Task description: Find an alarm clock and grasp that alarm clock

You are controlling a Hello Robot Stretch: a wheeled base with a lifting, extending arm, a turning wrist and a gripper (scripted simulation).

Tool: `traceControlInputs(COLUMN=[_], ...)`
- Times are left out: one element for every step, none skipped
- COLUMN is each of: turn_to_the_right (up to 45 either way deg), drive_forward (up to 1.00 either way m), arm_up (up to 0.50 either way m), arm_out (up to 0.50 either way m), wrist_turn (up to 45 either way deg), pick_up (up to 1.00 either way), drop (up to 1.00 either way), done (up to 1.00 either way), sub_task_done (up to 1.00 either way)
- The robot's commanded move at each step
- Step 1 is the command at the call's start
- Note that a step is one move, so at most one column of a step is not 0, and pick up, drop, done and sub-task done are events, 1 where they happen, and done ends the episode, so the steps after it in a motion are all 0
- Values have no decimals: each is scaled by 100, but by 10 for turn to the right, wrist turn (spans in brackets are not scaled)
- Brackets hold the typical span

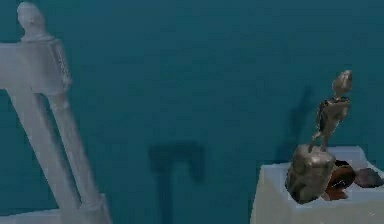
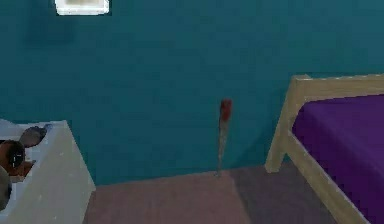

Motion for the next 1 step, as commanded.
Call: traceControlInputs(turn_to_the_right=[450], drive_forward=[0], arm_up=[0], arm_out=[0], wrist_turn=[0], pick_up=[0], drop=[0], done=[0], sub_task_done=[0])
